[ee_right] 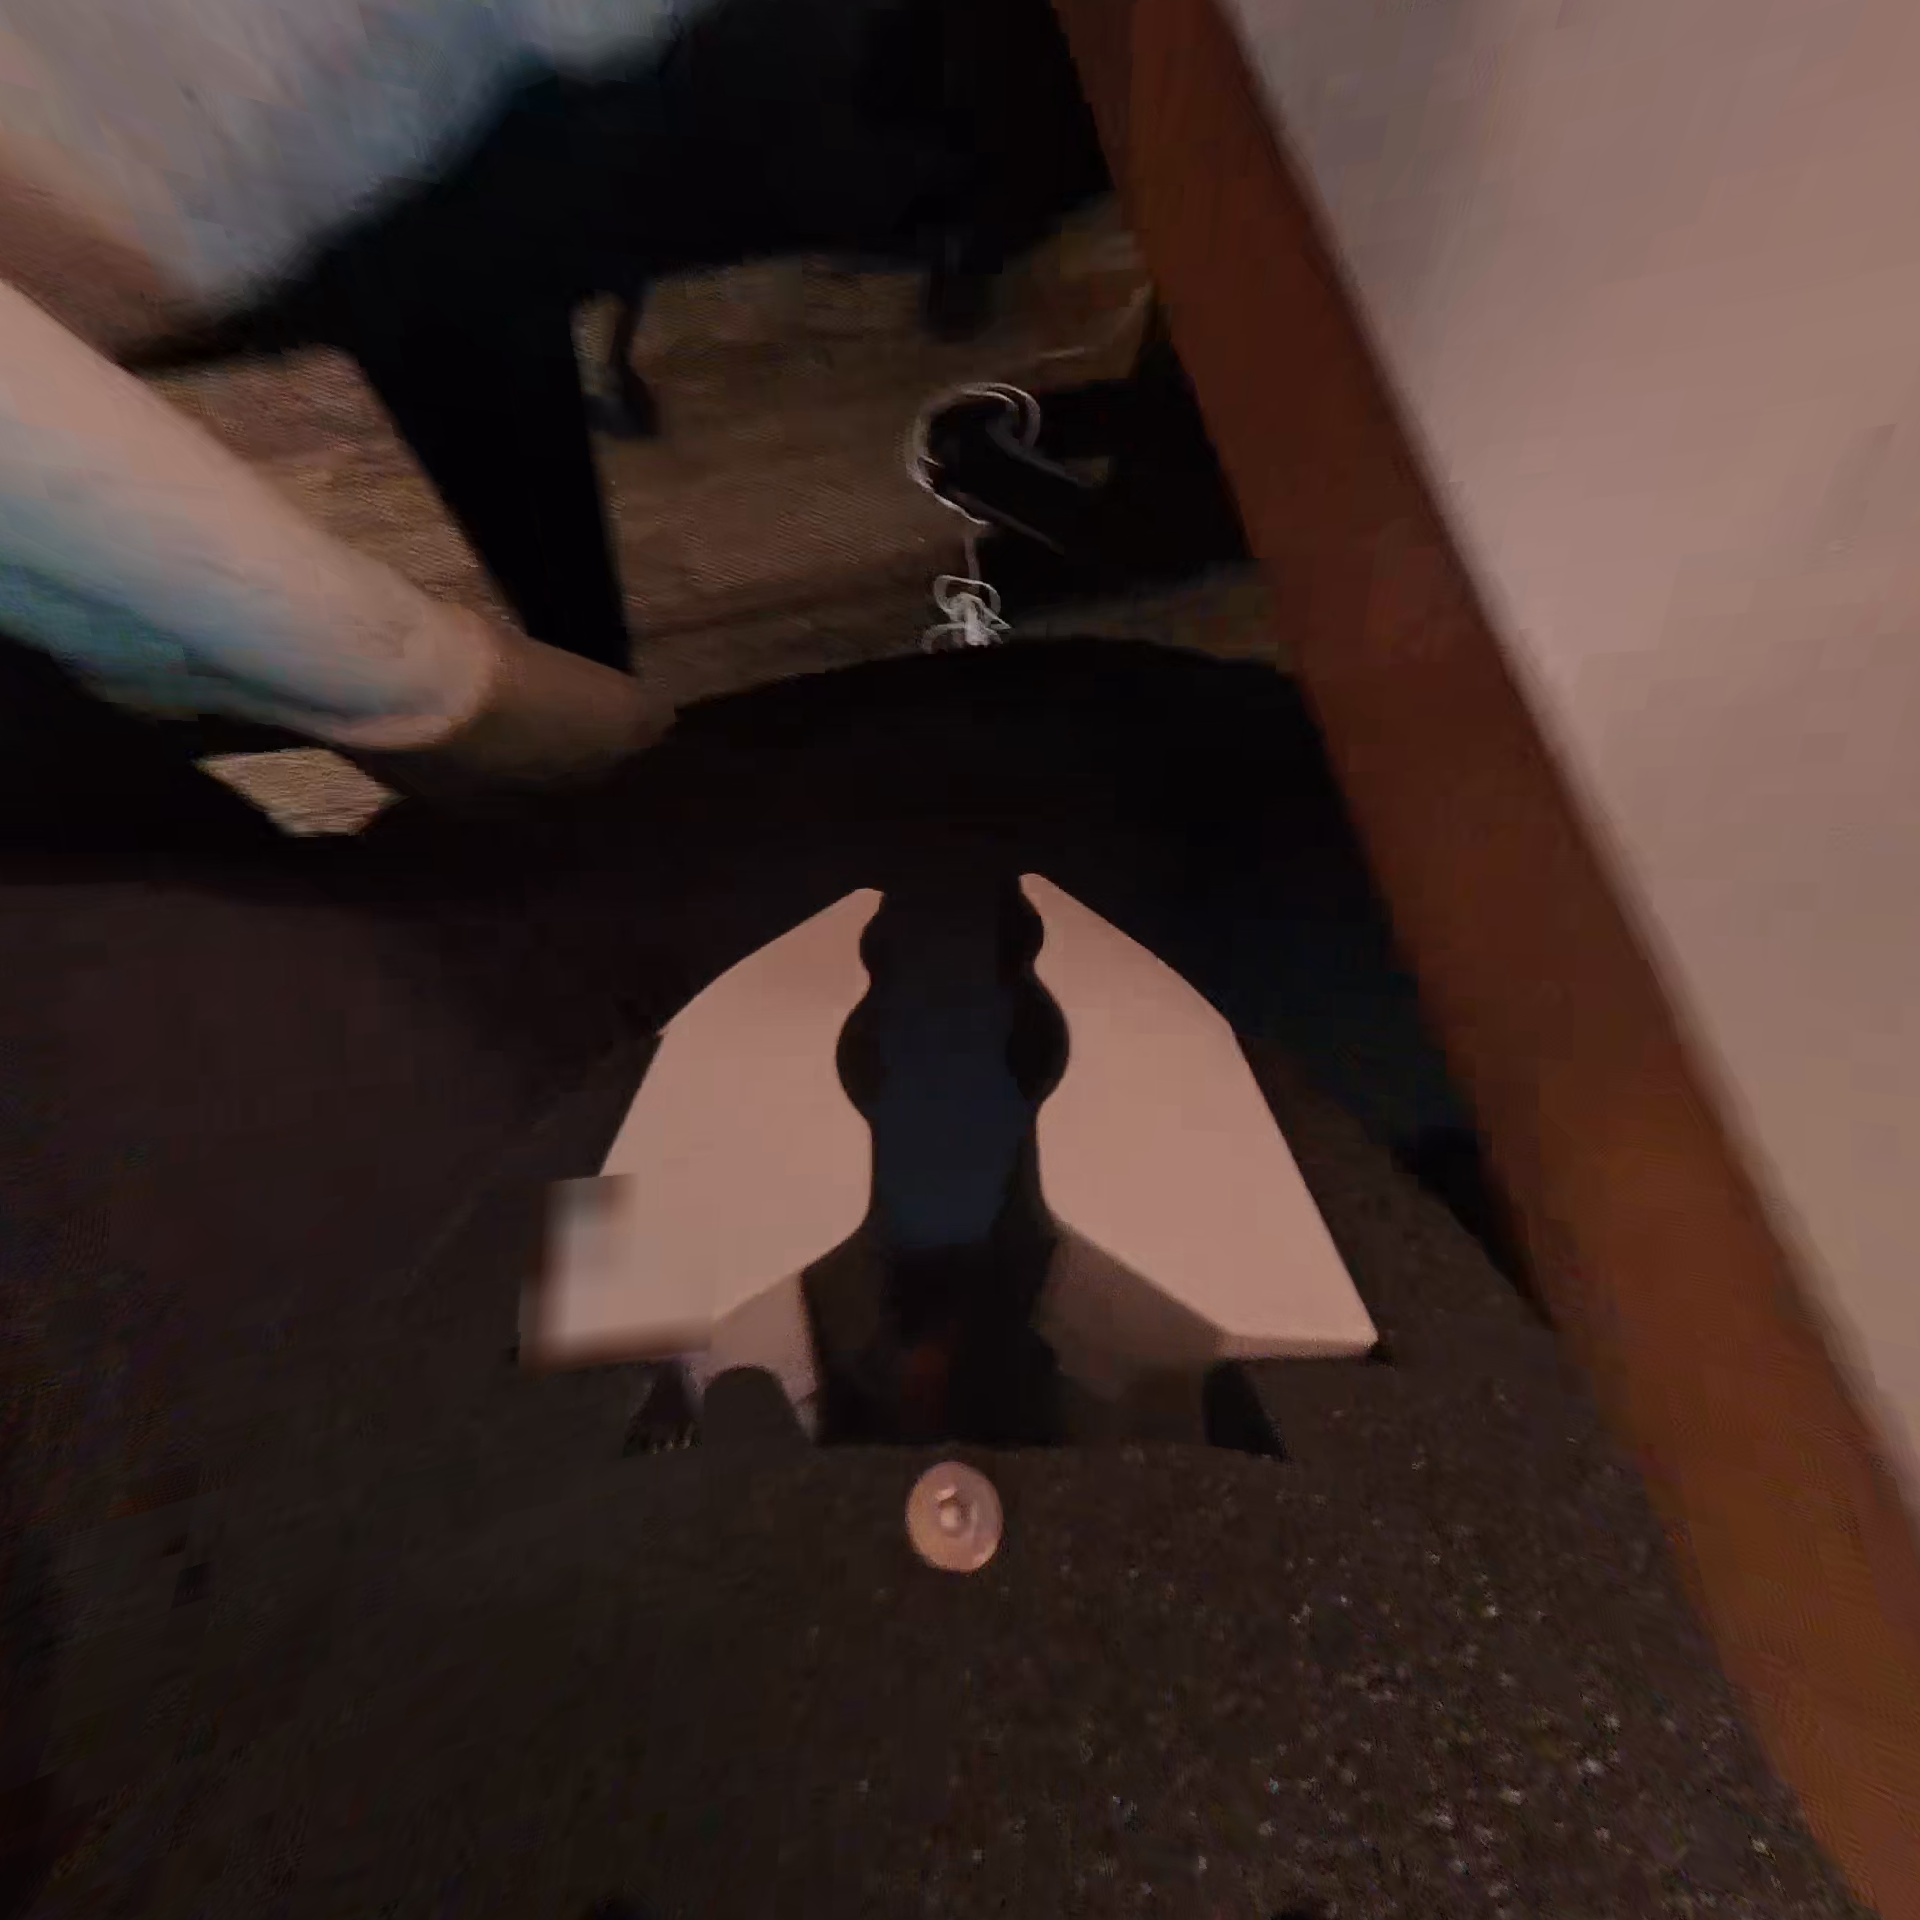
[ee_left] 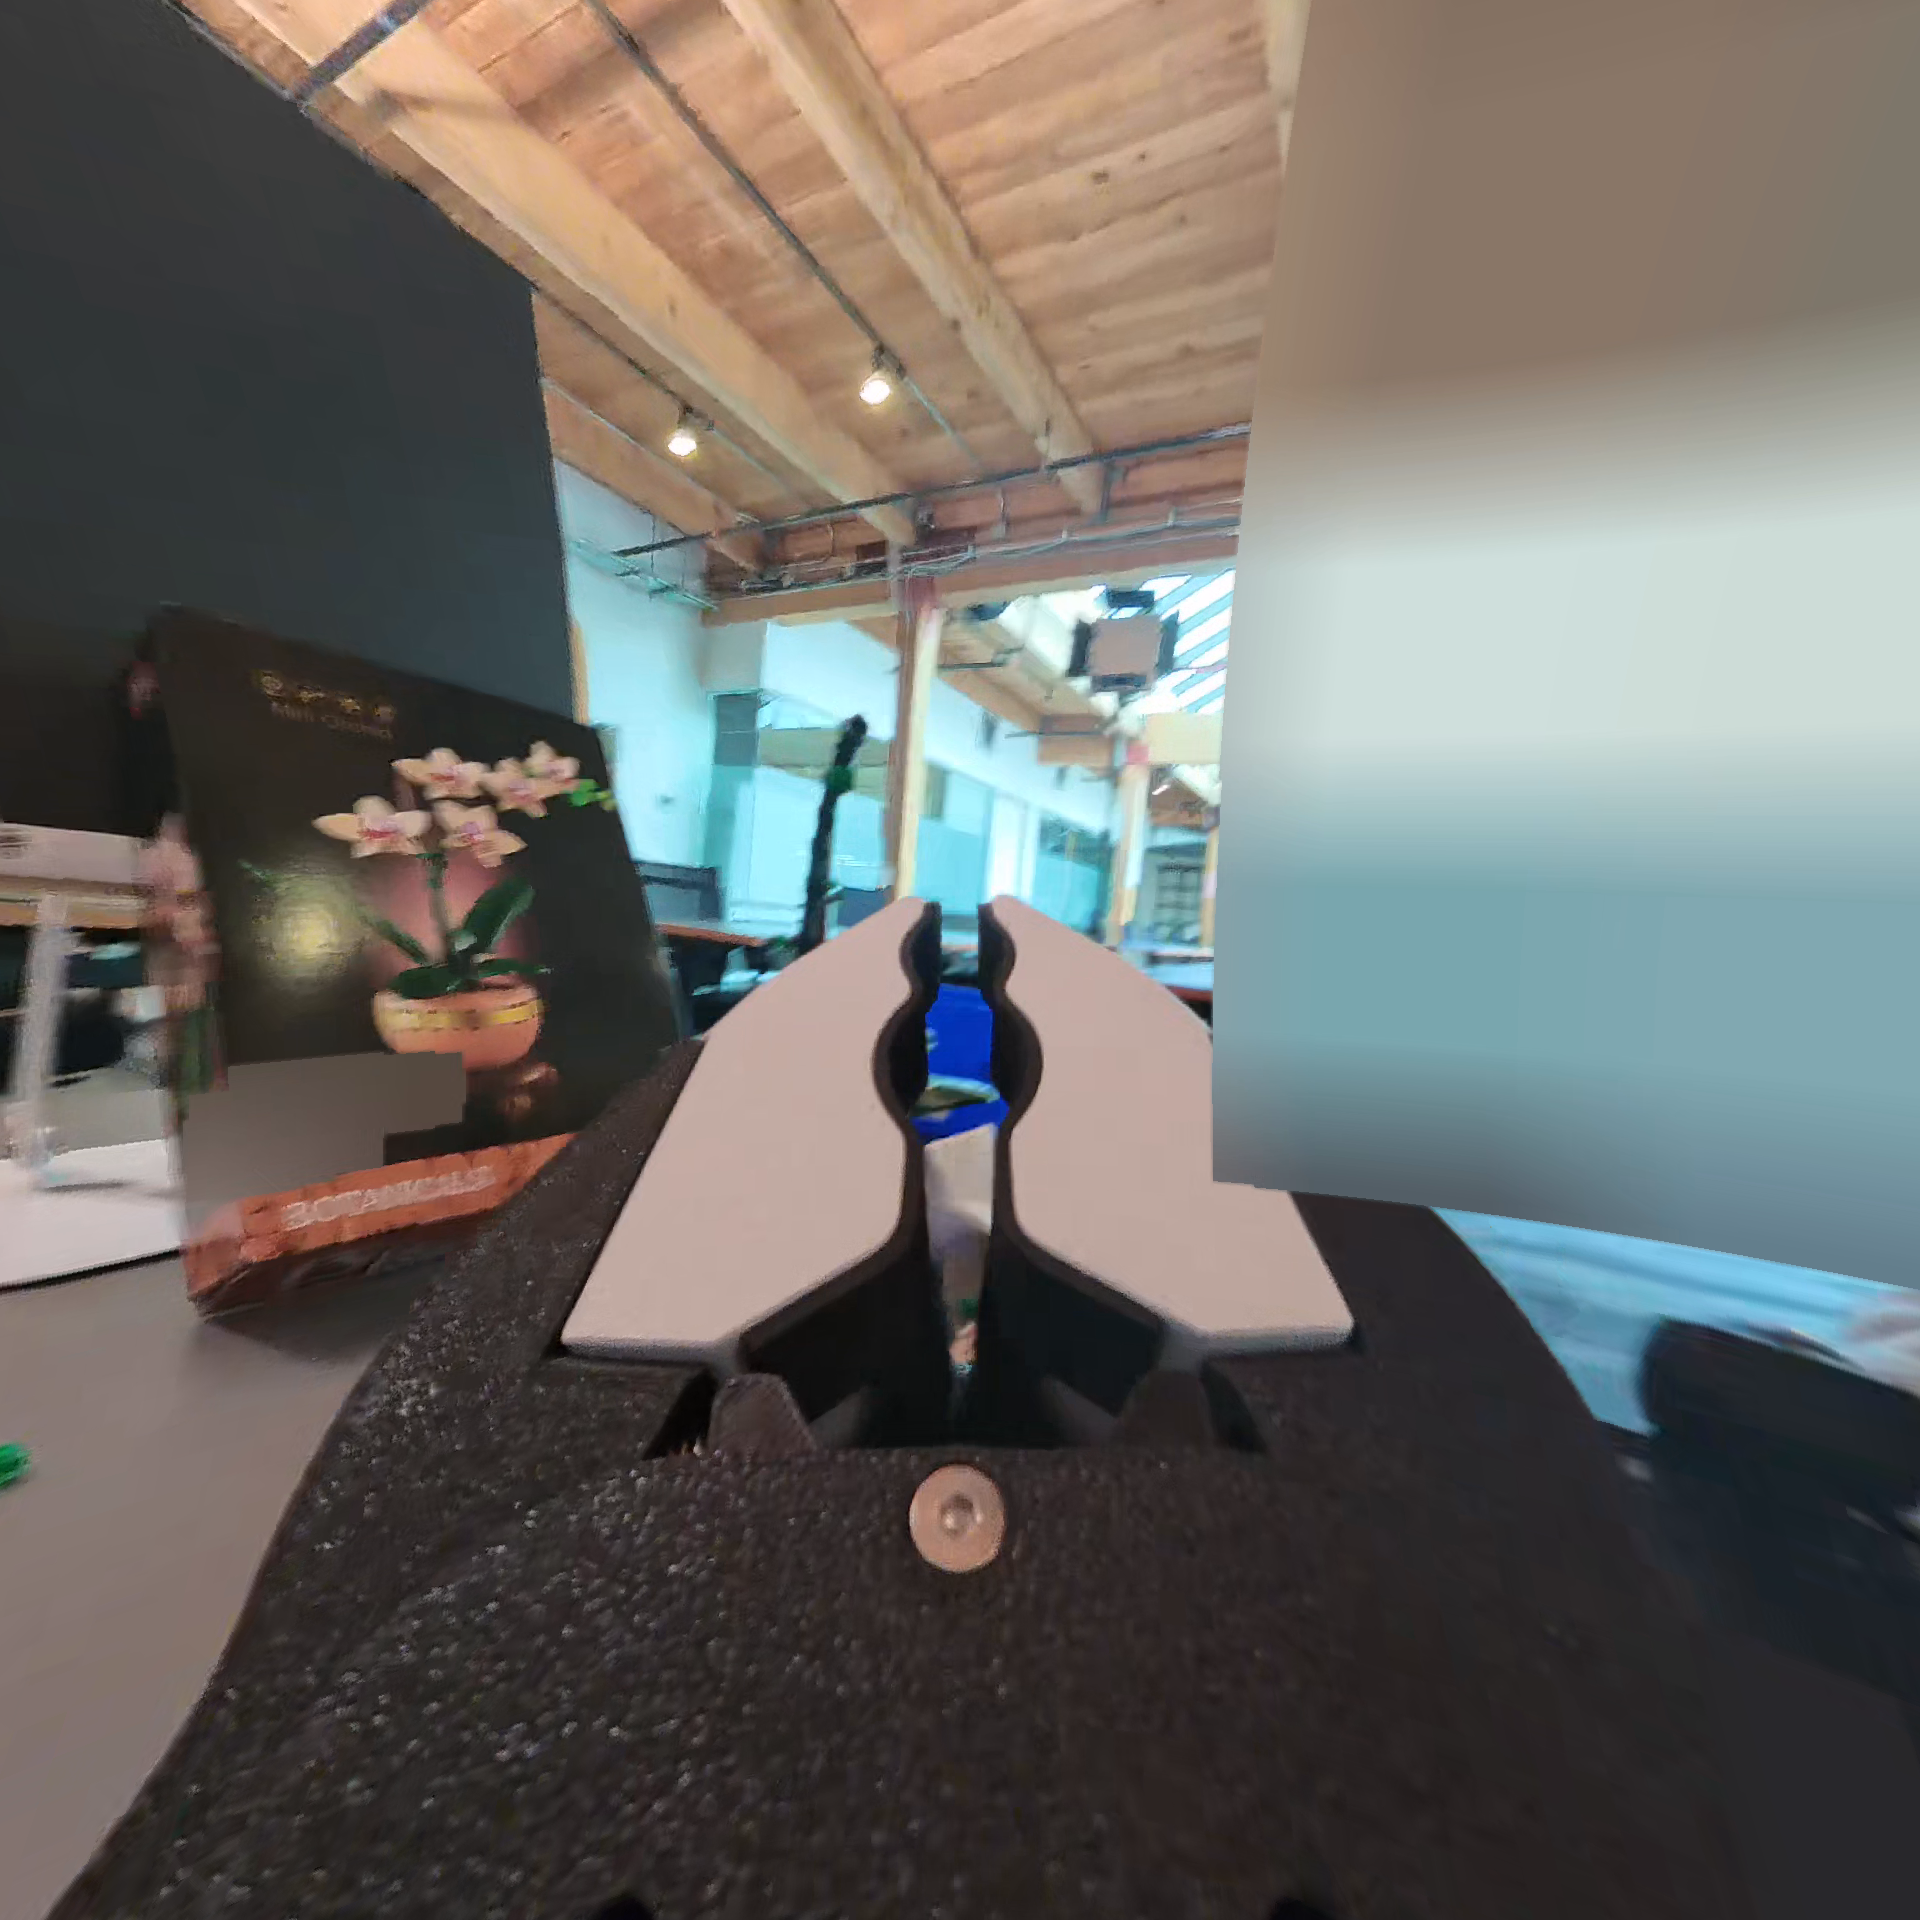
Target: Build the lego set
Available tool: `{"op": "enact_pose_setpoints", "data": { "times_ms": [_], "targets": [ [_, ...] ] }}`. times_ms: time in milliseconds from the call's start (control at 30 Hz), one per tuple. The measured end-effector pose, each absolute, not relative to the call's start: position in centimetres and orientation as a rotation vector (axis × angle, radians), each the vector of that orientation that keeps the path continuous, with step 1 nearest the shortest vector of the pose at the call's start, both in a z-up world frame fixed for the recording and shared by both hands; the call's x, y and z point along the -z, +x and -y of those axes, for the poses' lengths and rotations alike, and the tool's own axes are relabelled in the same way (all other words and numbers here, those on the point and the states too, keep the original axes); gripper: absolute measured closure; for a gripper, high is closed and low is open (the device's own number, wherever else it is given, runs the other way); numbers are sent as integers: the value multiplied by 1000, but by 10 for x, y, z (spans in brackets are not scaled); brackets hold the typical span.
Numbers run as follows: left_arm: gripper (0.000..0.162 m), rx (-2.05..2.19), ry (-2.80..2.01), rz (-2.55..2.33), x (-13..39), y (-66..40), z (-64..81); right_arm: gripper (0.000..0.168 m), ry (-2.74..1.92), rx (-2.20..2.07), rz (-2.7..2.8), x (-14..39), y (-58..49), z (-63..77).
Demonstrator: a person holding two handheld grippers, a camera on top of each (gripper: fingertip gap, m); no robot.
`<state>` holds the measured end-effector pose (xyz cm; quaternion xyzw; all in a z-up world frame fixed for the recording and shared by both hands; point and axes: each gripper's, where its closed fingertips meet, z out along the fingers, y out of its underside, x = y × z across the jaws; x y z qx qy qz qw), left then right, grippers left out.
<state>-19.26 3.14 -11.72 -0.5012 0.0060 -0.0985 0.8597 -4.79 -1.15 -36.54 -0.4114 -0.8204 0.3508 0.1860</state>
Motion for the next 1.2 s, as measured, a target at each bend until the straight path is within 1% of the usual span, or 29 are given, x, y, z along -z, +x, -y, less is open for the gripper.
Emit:
{"op": "enact_pose_setpoints", "data": {
  "times_ms": [33, 100, 167, 267, 333, 367, 433, 467, 500, 567, 700, 900, 967, 1133, 1200],
  "targets": [
    [156, 136, -1089, -4, 121, -199, -30, 147, -1154, -947, 2284, 374, -48, 10],
    [156, -25, -1138, -15, 125, -208, -21, 141, -1143, -960, 2264, 369, -47, 10],
    [156, -139, -1129, -8, 118, -216, -10, 141, -1146, -1034, 2192, 344, -49, 8],
    [155, -174, -1130, 0, 114, -220, 2, 136, -1135, -1002, 2161, 320, -51, -6],
    [154, -225, -1119, 36, 111, -229, 13, 134, -1131, -952, 2151, 312, -54, -17],
    [154, -241, -1105, 62, 109, -234, 19, 139, -1118, -944, 2147, 306, -57, -21],
    [155, -221, -1066, 95, 104, -239, 28, 146, -1085, -953, 2135, 294, -61, -26],
    [154, -192, -1049, 110, 103, -240, 30, 141, -1070, -969, 2104, 284, -65, -29],
    [154, -160, -1041, 130, 103, -243, 31, 139, -1047, -992, 2084, 275, -67, -32],
    [154, -108, -1043, 168, 107, -248, 29, 139, -1036, -1019, 2065, 262, -68, -40],
    [154, -109, -1085, 175, 116, -250, 19, 135, -1100, -867, 2026, 256, -72, -89],
    [153, -72, -1263, 163, 141, -243, -7, 135, -1235, -831, 1977, 249, -75, -143],
    [153, -73, -1343, 148, 153, -241, -17, 137, -1208, -804, 1982, 248, -83, -147],
    [153, -120, -1521, 117, 181, -235, -37, 148, -1207, -907, 1965, 247, -120, -120],
    [153, -144, -1552, 103, 184, -233, -40, 148, -1252, -874, 1946, 252, -139, -113]
  ]
}}
